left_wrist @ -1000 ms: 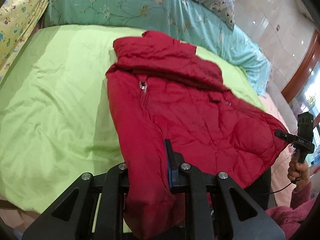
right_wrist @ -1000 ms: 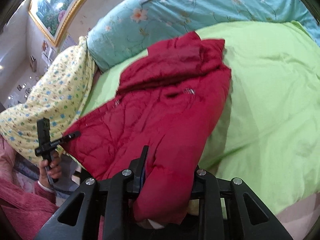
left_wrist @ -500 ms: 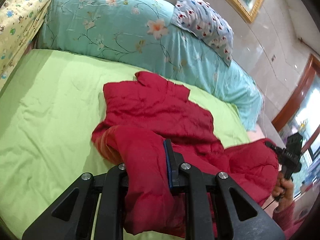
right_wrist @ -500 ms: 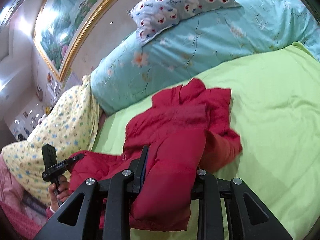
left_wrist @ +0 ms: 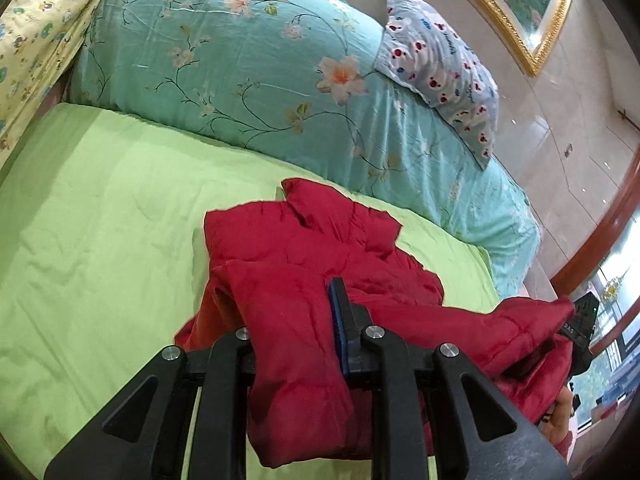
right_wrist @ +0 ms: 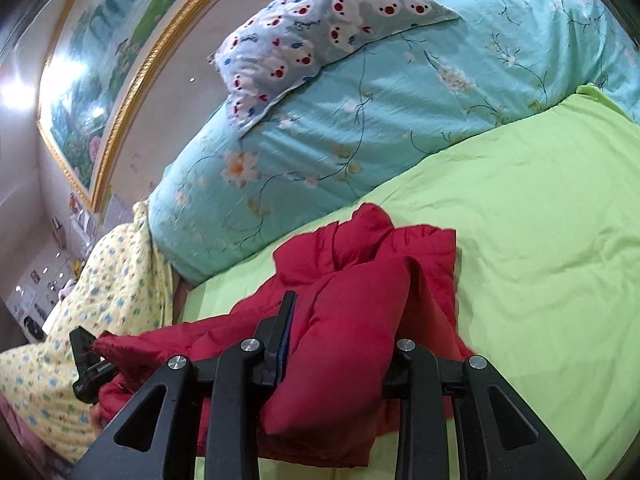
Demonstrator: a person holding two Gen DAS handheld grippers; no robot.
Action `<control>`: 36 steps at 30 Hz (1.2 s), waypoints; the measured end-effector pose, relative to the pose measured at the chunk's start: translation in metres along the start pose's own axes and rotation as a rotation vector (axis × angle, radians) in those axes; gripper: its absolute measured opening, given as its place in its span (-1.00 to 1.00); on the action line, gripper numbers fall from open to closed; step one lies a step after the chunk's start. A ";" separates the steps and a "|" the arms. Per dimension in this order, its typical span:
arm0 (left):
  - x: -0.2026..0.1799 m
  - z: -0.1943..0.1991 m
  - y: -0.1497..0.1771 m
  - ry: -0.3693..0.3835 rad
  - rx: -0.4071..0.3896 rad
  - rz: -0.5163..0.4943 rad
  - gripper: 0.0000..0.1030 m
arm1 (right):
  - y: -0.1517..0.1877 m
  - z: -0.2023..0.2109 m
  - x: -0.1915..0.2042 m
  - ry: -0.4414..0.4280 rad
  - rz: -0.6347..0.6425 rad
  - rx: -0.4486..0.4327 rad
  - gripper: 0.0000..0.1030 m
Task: Fold large clothes
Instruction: 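Lift the hem with both tools and fold it toward the collar, then open both tools and release the folded hem onto the coat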
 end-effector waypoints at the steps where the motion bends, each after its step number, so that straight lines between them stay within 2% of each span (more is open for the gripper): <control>1: 0.002 -0.006 -0.004 -0.003 0.001 0.006 -0.63 | -0.004 -0.006 -0.002 0.005 -0.007 -0.001 -0.39; 10: 0.023 -0.072 -0.038 -0.053 0.028 0.075 -0.61 | -0.033 -0.066 -0.039 0.067 -0.120 -0.002 -0.37; 23: 0.050 -0.175 -0.050 -0.164 0.119 0.109 -0.59 | -0.034 -0.151 -0.096 0.198 -0.208 0.015 -0.32; 36: 0.063 -0.213 -0.043 -0.202 0.152 0.091 -0.57 | -0.028 -0.187 -0.117 0.274 -0.192 0.013 -0.27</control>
Point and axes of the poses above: each gripper's, at about its wrist camera, not at the fingertips, and z roughly against the way its jaws point, x to its left, y to its underside, the point moved 7 cm from there along -z, roughly the way its jaws point, and after that the axes turned 2 degrees about -x, right-handed, at the moved point
